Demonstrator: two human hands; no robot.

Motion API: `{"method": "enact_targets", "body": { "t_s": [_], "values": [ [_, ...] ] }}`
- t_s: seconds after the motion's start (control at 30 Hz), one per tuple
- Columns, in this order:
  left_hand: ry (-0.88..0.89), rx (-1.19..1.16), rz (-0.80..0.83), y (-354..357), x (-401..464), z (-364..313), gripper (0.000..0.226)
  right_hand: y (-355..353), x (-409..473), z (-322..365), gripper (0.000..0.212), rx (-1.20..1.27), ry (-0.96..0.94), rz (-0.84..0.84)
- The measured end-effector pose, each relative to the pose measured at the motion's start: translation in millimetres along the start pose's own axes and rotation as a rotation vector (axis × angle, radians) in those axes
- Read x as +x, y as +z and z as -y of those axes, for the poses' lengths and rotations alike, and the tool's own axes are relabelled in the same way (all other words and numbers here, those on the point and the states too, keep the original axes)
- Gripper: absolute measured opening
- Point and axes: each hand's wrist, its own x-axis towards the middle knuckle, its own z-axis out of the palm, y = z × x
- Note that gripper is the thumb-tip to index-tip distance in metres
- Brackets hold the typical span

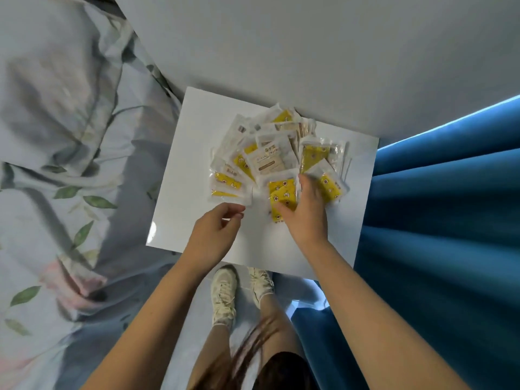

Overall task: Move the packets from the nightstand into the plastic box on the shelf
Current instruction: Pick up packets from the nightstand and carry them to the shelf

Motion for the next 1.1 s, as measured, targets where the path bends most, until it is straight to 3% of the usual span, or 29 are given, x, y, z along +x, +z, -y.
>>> {"method": "enact_targets", "body": {
  "t_s": [0.13, 0.23, 0.5, 0.6, 0.67, 0.73, 0.83, 0.87, 0.9, 0.97, 1.03, 1.1],
  "values": [
    [-0.062, -0.046, 0.012, 8.8, 6.7, 4.1, 0.02, 21.8, 9.4, 0.1, 0.088, -0.181, -0.024, -0.054],
    [-0.062, -0.031, 0.016, 11.2, 11.4, 5.4, 0.021, 33.0, 8.3, 0.6, 0.097, -0.067, -0.016, -0.069],
    [-0.075, -0.071, -0.001, 19.4, 14.2, 1.5, 0.021, 36.0, 3.0, -6.7, 0.079, -0.13, 0.07, -0.065],
    [-0.076, -0.092, 0.0, 23.2, 13.4, -0.1, 0.029, 29.2, -2.5, -7.3, 0.052, 0.09, 0.026, -0.086],
    [-0.061, -0.103, 0.007, 25.9, 13.8, -3.2, 0.047, 19.3, -9.5, -4.7, 0.038, 0.294, 0.01, -0.093],
    [-0.015, -0.179, 0.063, 27.1, 11.7, -9.4, 0.061, 6.9, -18.0, 2.0, 0.033, 0.563, 0.044, 0.007],
    [0.022, -0.469, 0.083, 24.7, 8.6, -18.0, 0.039, -8.3, -28.5, 8.3, 0.023, 0.863, 0.051, 0.301],
    [0.019, -0.52, 0.047, 24.0, 8.3, -19.1, 0.03, -12.4, -29.8, 7.2, 0.02, 0.909, 0.06, 0.319],
    [0.013, -0.53, 0.006, 23.2, 8.4, -19.5, 0.025, -16.0, -29.1, 5.1, 0.017, 0.941, 0.082, 0.25],
    [0.011, -0.515, -0.05, 22.5, 8.6, -19.1, 0.023, -18.7, -19.6, -3.2, 0.018, 0.894, 0.202, -0.061],
    [0.045, -0.548, -0.087, 21.1, 8.4, -18.8, 0.031, -13.6, -3.9, -13.5, 0.04, 0.722, 0.409, -0.345],
    [0.083, -0.593, -0.077, 17.4, 7.0, -17.6, 0.054, -4.6, 11.0, -21.2, 0.069, 0.618, 0.599, -0.43]
  ]
}}
